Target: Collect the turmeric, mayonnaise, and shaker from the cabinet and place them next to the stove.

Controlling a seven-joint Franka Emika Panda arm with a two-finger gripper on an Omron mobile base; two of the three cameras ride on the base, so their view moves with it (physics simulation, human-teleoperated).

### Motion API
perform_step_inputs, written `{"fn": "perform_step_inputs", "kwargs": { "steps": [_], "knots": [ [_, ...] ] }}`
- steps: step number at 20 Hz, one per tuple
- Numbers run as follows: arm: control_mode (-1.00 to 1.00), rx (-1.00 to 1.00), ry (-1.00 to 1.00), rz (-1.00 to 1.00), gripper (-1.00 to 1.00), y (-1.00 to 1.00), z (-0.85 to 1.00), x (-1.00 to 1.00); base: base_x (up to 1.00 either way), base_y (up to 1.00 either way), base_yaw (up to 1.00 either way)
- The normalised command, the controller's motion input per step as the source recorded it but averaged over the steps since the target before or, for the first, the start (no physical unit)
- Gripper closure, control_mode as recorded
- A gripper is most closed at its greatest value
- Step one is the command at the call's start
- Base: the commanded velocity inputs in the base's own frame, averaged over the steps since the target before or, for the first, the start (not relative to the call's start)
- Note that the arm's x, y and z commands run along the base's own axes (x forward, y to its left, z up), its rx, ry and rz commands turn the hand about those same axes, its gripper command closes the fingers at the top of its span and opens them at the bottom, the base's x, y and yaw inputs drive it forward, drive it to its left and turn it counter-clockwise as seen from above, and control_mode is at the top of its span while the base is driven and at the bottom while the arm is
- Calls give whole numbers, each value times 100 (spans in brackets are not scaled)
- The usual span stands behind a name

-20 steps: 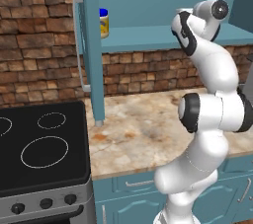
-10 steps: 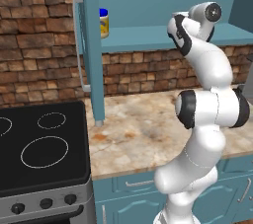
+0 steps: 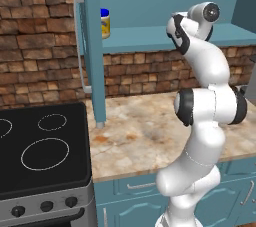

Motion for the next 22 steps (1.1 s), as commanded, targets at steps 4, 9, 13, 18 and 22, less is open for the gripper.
{"fn": "perform_step_inputs", "kwargs": {
  "steps": [4, 9, 13, 18, 22],
  "knots": [
    [-100, 0, -2, 0, 100, -2, 0, -14, 0, 0, 0],
    [-100, 0, -8, 4, 100, -9, 0, -85, 0, 0, 0],
    [-100, 0, -5, 12, 100, 0, 0, -97, 0, 0, 0],
    [-100, 0, -2, 13, 100, 0, 0, -92, 0, 0, 0],
    [-100, 0, 0, 13, 100, 0, 0, -83, 0, 0, 0]
  ]
}}
